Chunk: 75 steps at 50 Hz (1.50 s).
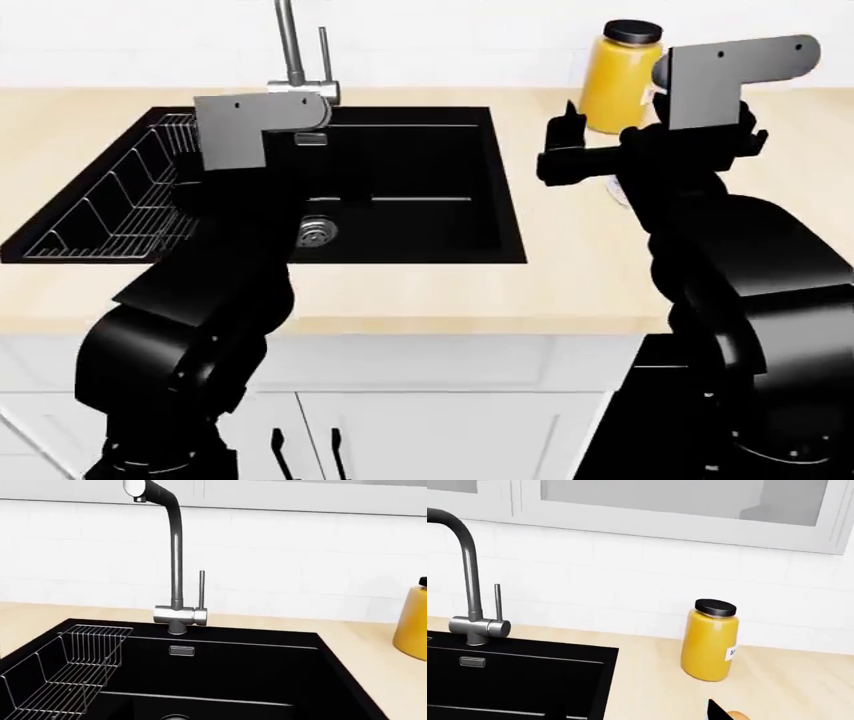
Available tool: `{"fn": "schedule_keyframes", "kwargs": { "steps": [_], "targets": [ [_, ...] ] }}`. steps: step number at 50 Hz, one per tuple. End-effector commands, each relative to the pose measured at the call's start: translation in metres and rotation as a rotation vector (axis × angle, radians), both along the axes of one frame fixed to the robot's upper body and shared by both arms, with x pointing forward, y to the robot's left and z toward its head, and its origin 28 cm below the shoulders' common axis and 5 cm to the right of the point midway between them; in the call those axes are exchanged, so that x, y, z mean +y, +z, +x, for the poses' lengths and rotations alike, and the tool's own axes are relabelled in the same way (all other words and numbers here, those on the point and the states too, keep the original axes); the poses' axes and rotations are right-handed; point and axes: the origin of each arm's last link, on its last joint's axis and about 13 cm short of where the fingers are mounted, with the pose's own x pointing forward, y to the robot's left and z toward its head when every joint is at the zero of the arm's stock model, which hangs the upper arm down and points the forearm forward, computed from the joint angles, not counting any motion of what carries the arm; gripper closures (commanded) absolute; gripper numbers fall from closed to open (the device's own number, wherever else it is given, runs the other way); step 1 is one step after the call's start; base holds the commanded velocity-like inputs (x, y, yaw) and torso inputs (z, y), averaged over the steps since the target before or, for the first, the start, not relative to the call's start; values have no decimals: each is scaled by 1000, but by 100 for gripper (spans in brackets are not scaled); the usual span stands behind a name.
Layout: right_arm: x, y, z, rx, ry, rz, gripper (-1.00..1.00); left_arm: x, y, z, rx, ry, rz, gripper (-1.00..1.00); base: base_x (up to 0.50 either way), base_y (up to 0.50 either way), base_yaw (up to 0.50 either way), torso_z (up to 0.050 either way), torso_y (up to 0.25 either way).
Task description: Pick the egg from the counter and place it in the sink. Then turn on the sink faucet.
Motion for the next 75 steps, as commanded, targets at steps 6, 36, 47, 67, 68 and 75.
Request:
{"fn": "schedule_keyframes", "kwargs": {
  "steps": [6, 36, 47, 67, 68, 75],
  "targets": [
    [-8, 19, 20, 63, 25, 0, -100, -16, 32, 44, 5, 41, 7, -100, 304, 0, 0, 0, 0],
    [-6, 22, 20, 64, 26, -4, -100, -16, 28, 51, 10, 48, -4, -100, 359, 0, 0, 0, 1],
    [-6, 22, 20, 68, 27, -8, -100, -15, 28, 51, 14, 53, -9, -100, 436, 0, 0, 0, 1],
    [-6, 24, 20, 59, 42, -16, -100, 1, 25, 68, 7, 79, -10, -100, 492, 96, 0, 0, 2],
    [-6, 24, 20, 59, 43, -17, -100, 1, 25, 68, 7, 78, -10, -100, 473, 335, 0, 0, 0],
    [-9, 24, 18, 51, 33, 1, -100, -1, 23, 69, -3, 52, -5, -100, 458, 350, 0, 0, 0]
  ]
}}
